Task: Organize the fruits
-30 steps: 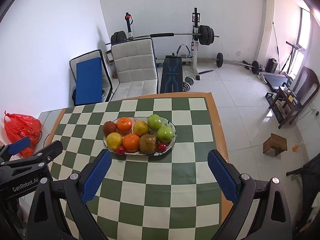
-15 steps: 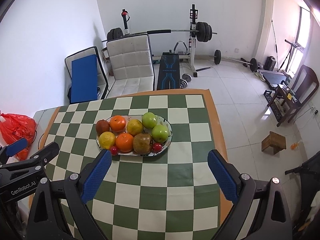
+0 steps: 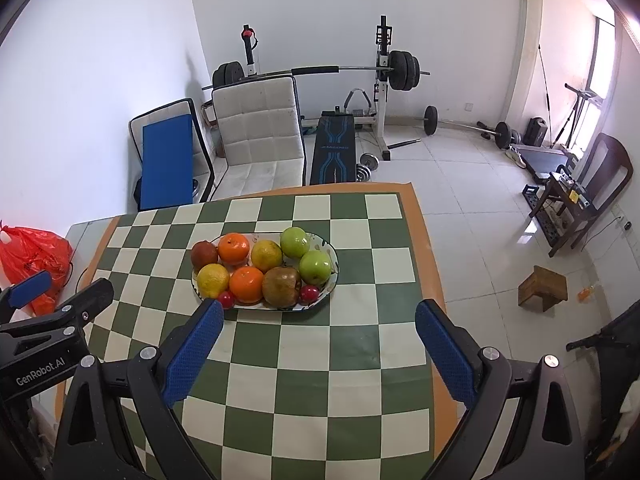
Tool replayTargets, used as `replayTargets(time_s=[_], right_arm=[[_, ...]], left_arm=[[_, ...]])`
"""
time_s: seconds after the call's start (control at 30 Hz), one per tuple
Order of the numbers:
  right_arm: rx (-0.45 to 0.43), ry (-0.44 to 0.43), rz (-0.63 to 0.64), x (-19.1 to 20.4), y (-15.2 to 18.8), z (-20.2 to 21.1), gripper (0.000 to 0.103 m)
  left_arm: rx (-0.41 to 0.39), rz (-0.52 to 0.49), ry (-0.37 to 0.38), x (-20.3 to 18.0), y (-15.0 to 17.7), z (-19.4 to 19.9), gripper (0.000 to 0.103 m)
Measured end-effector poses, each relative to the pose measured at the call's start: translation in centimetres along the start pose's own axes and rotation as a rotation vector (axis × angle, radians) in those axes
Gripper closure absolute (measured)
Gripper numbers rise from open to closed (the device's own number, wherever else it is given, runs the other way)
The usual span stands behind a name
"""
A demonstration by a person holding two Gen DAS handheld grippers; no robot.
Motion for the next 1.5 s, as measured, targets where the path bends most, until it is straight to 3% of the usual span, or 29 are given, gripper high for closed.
replayTargets(time_s=[1.5], right_arm=[[-0.008, 0.009, -0.007, 0.4, 1.0, 2.3, 0.004]], left_arm=[[-0.009, 0.001, -0.002, -0.1, 0.6, 0.7, 0.001]])
Point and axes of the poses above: each gripper's, at about its wrist camera, not at the fingertips, and z roughly against the way its jaws point, x to its left, y to its underside, the point moved 4 cm from there along -z, roughly the way its jaws point, and after that the axes turned 3 degrees about -x, right-handed, at the moved point
